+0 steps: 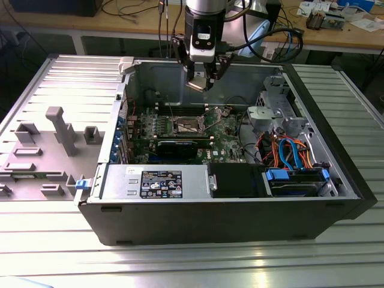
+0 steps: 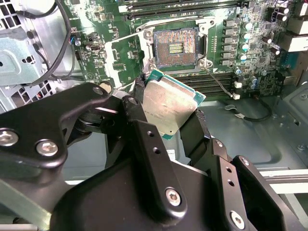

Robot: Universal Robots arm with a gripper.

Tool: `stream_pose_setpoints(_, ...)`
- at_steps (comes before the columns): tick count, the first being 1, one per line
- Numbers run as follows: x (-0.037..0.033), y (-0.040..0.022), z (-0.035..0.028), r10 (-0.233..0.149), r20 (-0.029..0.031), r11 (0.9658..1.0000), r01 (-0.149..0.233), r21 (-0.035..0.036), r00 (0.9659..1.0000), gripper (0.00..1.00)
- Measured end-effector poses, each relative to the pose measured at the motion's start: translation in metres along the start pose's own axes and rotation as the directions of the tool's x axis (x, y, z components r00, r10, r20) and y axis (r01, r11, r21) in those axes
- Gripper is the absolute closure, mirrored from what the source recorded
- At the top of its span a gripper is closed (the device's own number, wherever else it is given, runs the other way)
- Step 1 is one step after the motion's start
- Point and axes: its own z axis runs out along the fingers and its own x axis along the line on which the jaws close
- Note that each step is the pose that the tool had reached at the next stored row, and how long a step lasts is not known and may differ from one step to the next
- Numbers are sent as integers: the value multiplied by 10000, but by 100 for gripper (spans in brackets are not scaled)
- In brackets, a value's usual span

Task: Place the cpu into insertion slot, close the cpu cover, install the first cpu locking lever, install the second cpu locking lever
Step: 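Place the cpu into insertion slot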

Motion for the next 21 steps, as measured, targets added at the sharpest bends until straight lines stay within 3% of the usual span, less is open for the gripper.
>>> stream_pose_setpoints(21, 0, 0, 0, 321, 28, 9995, -321, -7, 9995, 45)
